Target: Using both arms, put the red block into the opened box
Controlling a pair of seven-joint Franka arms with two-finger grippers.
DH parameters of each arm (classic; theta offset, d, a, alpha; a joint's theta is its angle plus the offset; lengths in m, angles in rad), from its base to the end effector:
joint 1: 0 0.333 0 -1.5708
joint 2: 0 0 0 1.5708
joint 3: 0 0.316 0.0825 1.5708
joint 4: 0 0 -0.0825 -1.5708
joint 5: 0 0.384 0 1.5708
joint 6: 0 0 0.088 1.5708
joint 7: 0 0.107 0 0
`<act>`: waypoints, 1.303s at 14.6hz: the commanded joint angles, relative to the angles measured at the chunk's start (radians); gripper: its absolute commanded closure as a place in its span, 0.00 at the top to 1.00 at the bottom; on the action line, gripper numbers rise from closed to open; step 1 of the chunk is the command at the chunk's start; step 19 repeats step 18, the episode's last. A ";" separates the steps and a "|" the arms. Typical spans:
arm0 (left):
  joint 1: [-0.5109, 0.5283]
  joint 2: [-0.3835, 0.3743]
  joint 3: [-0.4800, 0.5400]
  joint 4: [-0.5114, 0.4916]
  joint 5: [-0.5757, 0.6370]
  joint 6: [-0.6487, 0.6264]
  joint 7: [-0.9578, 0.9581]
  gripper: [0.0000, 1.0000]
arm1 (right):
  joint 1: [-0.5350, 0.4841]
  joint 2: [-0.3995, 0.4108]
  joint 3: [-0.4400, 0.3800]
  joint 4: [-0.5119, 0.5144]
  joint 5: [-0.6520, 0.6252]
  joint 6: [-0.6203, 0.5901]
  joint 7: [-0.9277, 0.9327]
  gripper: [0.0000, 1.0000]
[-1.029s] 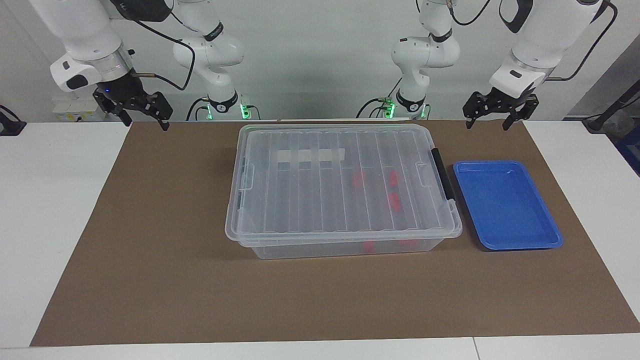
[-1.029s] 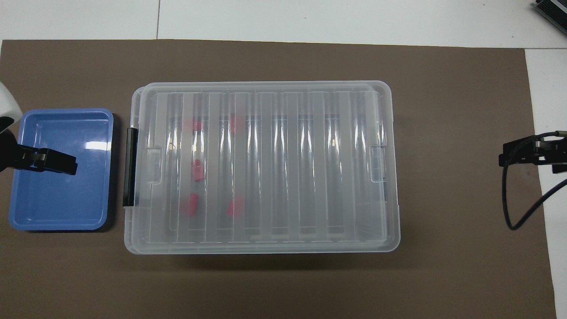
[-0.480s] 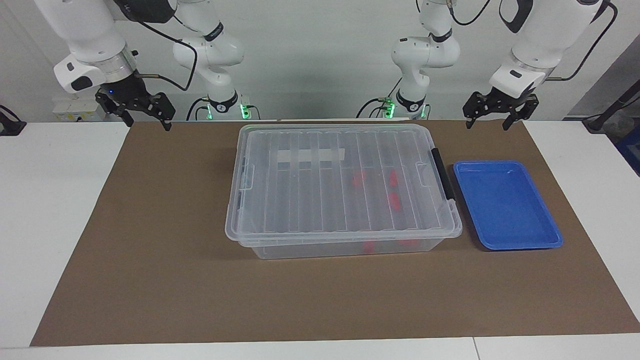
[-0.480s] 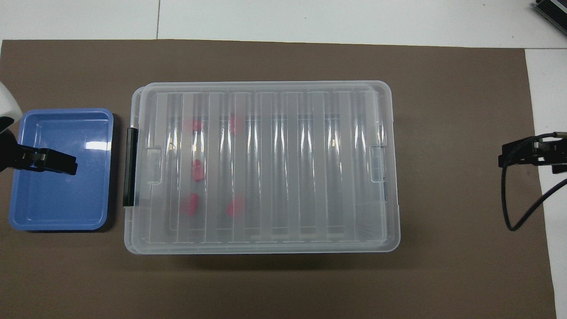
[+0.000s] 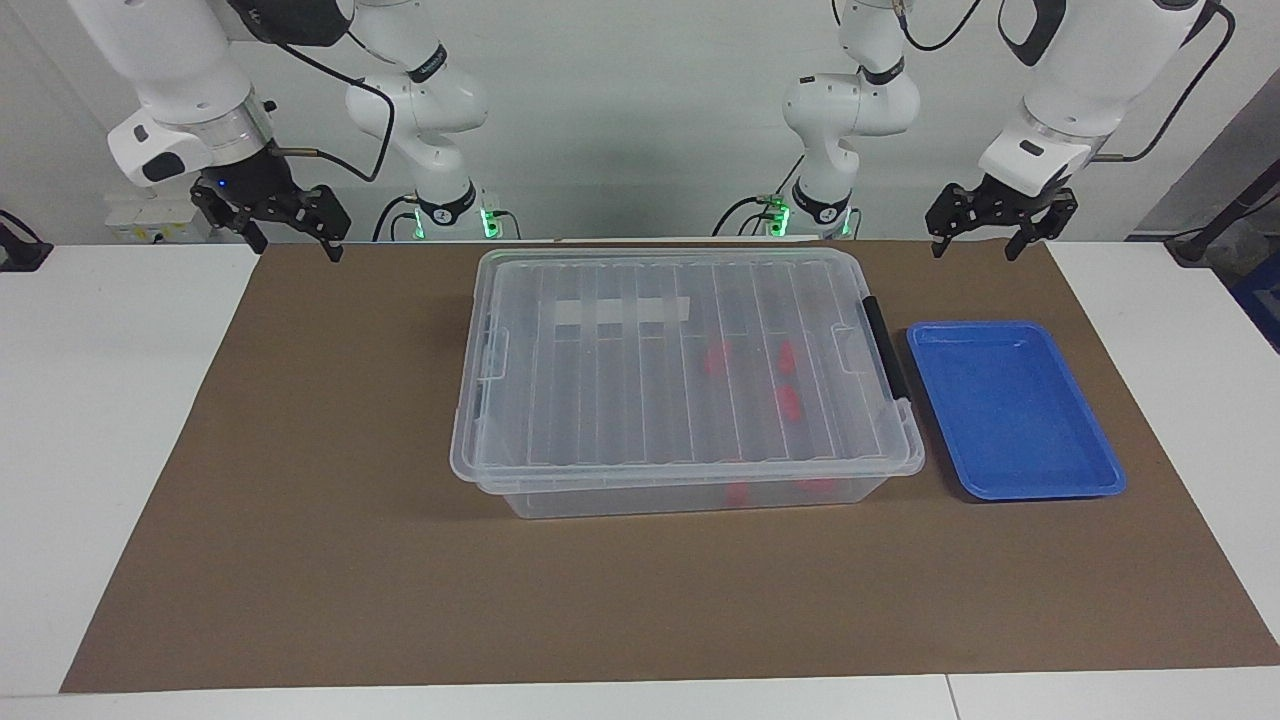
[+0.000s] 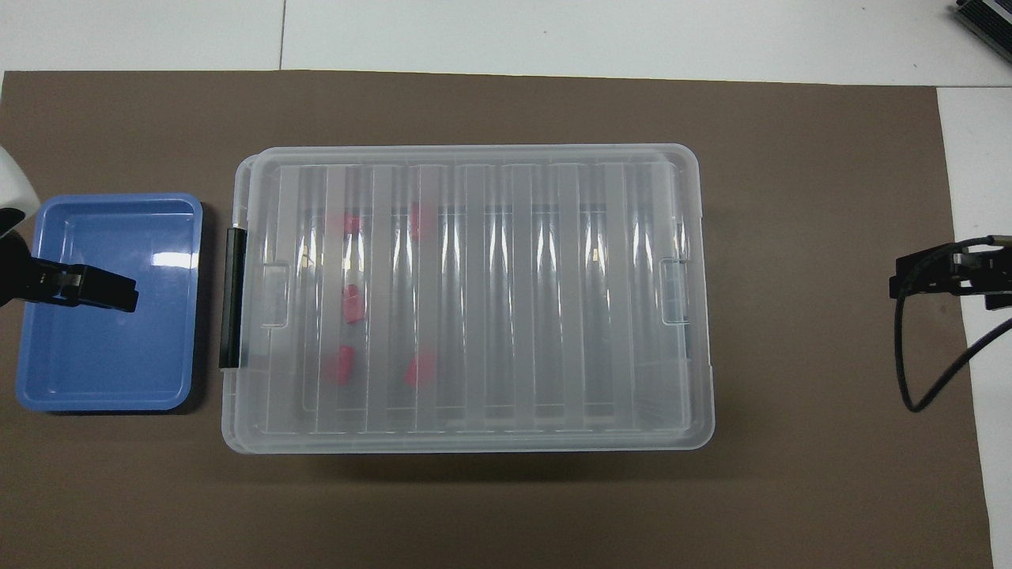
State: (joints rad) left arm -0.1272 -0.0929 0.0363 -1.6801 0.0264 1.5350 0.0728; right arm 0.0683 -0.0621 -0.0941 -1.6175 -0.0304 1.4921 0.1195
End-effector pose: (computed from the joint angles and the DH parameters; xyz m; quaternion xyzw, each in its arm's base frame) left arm 0.5186 -0.0435 0.6200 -0.9962 0.0817 0.0260 0.0118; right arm 0.5262 -0.0187 0.6294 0.9967 -0.0731 -0.0312 0.0137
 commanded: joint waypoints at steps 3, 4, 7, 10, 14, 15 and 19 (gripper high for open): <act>-0.008 -0.013 0.010 -0.007 -0.008 -0.010 -0.008 1.00 | -0.010 -0.001 0.010 0.002 -0.009 0.000 -0.024 1.00; -0.008 -0.013 0.008 -0.007 -0.008 -0.010 -0.007 1.00 | -0.010 -0.001 0.010 0.001 -0.011 0.005 -0.043 1.00; -0.008 -0.013 0.008 -0.007 -0.008 -0.012 -0.007 1.00 | -0.010 -0.002 0.008 -0.007 -0.014 0.025 -0.118 1.00; -0.008 -0.013 0.008 -0.007 -0.008 -0.010 -0.008 1.00 | -0.012 -0.002 0.008 -0.007 -0.014 0.023 -0.116 1.00; -0.008 -0.013 0.010 -0.007 -0.008 -0.012 -0.007 1.00 | -0.010 -0.002 0.008 -0.007 0.000 0.016 -0.089 1.00; -0.008 -0.013 0.008 -0.007 -0.008 -0.010 -0.007 1.00 | -0.010 -0.004 0.008 -0.007 0.000 0.016 -0.087 1.00; -0.008 -0.013 0.010 -0.007 -0.008 -0.012 -0.007 1.00 | -0.012 -0.004 0.008 -0.007 0.000 0.022 -0.087 1.00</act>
